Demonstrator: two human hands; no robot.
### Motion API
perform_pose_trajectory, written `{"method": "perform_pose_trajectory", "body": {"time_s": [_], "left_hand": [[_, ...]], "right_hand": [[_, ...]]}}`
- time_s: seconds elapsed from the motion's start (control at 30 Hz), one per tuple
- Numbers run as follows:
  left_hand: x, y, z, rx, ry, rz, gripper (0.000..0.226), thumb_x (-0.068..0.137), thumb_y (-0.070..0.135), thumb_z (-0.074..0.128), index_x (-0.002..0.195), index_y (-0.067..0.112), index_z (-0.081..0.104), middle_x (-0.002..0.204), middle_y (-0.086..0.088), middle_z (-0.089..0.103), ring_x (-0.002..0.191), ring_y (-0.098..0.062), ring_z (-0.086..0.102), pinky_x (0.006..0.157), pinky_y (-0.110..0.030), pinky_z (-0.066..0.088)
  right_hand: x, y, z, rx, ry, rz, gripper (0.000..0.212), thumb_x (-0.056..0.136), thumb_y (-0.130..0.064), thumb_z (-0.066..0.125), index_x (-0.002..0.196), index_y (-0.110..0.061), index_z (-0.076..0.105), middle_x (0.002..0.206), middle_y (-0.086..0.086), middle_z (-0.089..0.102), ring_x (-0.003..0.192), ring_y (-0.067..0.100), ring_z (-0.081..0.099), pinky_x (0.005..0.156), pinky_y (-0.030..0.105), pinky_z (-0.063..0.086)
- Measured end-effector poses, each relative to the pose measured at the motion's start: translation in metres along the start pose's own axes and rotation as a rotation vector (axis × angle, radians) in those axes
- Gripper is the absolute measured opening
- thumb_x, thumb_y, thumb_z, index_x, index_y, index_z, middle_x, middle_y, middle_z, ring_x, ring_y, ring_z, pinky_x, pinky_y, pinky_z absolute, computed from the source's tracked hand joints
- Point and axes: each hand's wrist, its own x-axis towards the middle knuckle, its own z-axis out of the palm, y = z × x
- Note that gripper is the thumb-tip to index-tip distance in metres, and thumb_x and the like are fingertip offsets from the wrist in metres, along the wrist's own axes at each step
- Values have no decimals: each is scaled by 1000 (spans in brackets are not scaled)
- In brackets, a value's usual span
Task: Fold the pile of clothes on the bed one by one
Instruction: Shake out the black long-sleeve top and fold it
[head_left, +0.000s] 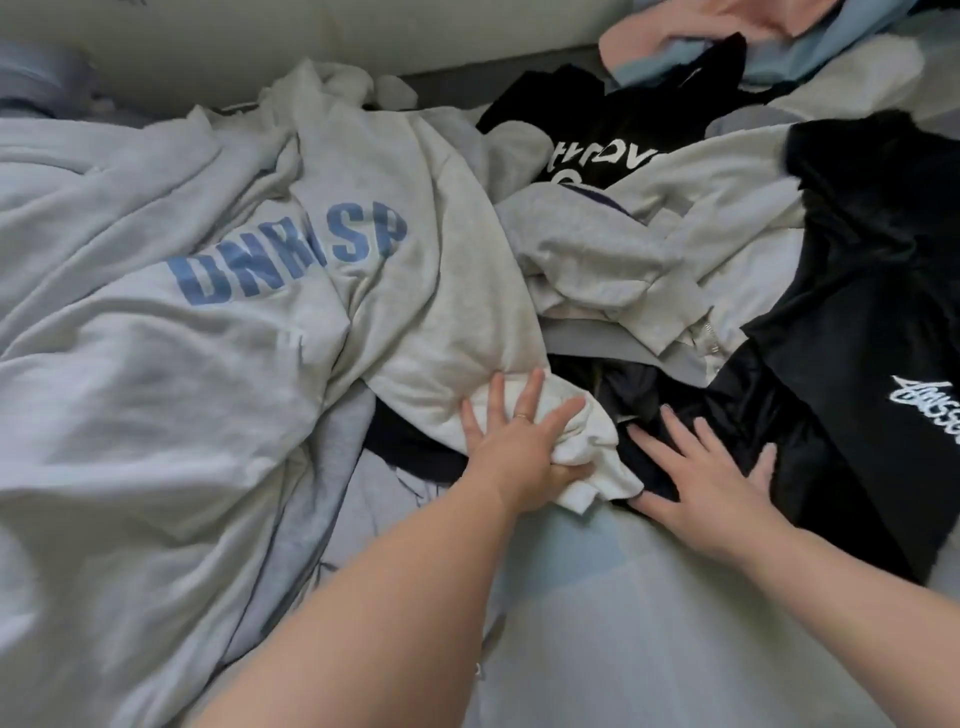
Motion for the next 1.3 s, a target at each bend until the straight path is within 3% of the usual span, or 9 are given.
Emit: {"method": "perform_pose_trajectory", "body": {"time_s": [0.23, 0.4, 0.6, 0.73, 0.9, 1.0, 1.13, 1.2, 1.3], "left_hand": [[-70, -11, 6, 49, 59, 111, 89, 89, 51, 66, 159, 38, 11, 170, 3, -6, 154, -29, -16, 119, -57, -14], [-162, -62, 29, 179, 248, -180, 91, 87, 58, 61, 159, 37, 10, 170, -4, -5, 153, -37, -16, 116, -61, -20], [-236, -108, 27, 240, 271, -306, 84, 85, 52, 62, 156, 34, 23, 170, -5, 0, 154, -35, -15, 117, -60, -16], [-274, -142, 3, 262, 407, -419, 83, 71, 41, 78, 147, 31, 46, 166, -7, 25, 153, -39, 14, 118, -62, 3], [-314, -194, -51, 303, 457, -671, 81, 94, 54, 51, 159, 34, 7, 167, -4, -19, 151, -40, -22, 115, -64, -16], [-333, -227, -84, 192, 574, -881, 77, 99, 62, 35, 159, 33, -3, 166, -3, -24, 149, -42, -25, 115, -61, -17], [-358, -285, -114, -13, 498, -1152, 76, 99, 46, 49, 158, 32, 3, 168, -10, 8, 151, -42, 10, 119, -59, 8], [-371, -304, -115, -150, 420, -1156, 62, 97, 30, 53, 152, 28, 23, 151, -9, 45, 136, -34, 43, 110, -50, 30], [-387, -307, -106, -149, 459, -1115, 31, 97, 17, 50, 126, 25, 58, 128, -4, 61, 119, -29, 57, 96, -38, 40]], "right_hand": [[1, -7, -8, -42, -84, 82, 79, 89, -76, 43, 151, -59, -4, 165, -17, -20, 155, 18, -11, 113, 75, -1], [-32, -49, 9, -64, -168, 118, 110, 79, -69, 67, 158, -38, -3, 168, 2, -13, 155, 28, -3, 115, 66, 19], [-75, -128, 49, 103, -178, -280, 108, 84, -53, 72, 159, -39, -5, 167, 7, 7, 153, 28, 16, 121, 38, 24], [-88, -172, 57, -54, -343, -321, 98, 86, -57, 65, 159, -39, 1, 169, 6, -4, 153, 38, 10, 122, 37, 17], [-98, -189, 38, -25, -379, -276, 92, 87, -49, 66, 160, -32, 12, 168, 9, 5, 152, 25, 24, 118, 28, 24], [-106, -202, 27, 40, -388, -300, 82, 86, -38, 71, 156, -24, 32, 160, 2, 36, 142, 13, 41, 110, 19, 32], [-117, -244, 9, 4, -285, -425, 67, 90, -34, 67, 151, -29, 40, 151, -8, 48, 137, 7, 46, 102, 14, 33], [-121, -270, 2, 32, -224, -518, 67, 92, -30, 65, 153, -30, 37, 151, -9, 48, 137, 6, 46, 102, 13, 32], [-132, -307, -8, 96, -220, -552, 68, 96, -35, 61, 156, -36, 28, 155, -7, 42, 134, 12, 48, 105, 23, 37]]}}
